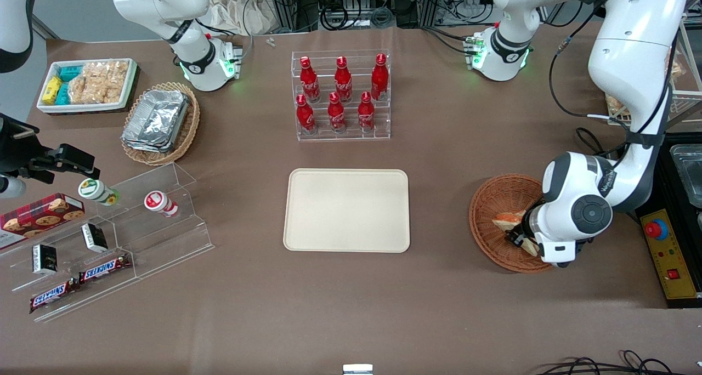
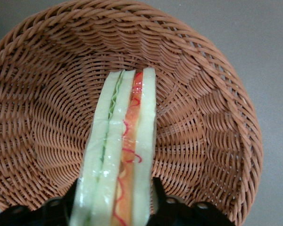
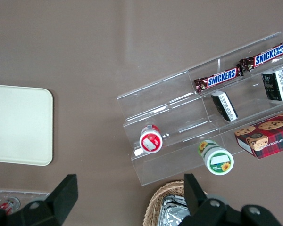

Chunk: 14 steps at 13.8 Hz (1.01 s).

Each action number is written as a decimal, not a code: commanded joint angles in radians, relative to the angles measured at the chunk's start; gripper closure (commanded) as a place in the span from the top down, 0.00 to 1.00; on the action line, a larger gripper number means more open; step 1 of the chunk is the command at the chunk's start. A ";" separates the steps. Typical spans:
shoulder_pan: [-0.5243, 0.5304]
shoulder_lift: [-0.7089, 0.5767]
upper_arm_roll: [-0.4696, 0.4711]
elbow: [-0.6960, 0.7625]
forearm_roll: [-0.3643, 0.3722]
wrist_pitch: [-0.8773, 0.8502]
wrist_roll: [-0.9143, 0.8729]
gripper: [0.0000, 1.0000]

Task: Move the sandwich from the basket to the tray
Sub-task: 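Lower the left gripper and close it on the wrapped sandwich, then lift the sandwich out of the basket and carry it toward the cream tray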

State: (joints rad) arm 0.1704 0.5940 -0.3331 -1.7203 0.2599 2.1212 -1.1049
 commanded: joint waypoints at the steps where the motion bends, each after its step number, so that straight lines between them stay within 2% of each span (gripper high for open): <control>1: 0.000 0.001 -0.004 -0.002 0.029 0.020 -0.041 0.15; 3: -0.002 0.001 -0.004 0.001 0.044 0.020 -0.059 0.02; 4: -0.002 0.000 -0.004 0.002 0.068 0.020 -0.073 0.00; 6: 0.001 -0.016 -0.006 0.004 0.079 0.010 -0.075 0.00; 9: 0.004 -0.110 -0.009 0.004 0.076 -0.018 -0.050 0.00; 11: 0.006 -0.179 -0.012 0.024 0.052 -0.076 0.023 0.00; 14: 0.004 -0.244 -0.014 0.152 -0.074 -0.281 0.176 0.00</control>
State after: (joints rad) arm 0.1710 0.3996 -0.3426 -1.6348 0.2530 1.9484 -1.0166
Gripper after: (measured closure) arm 0.833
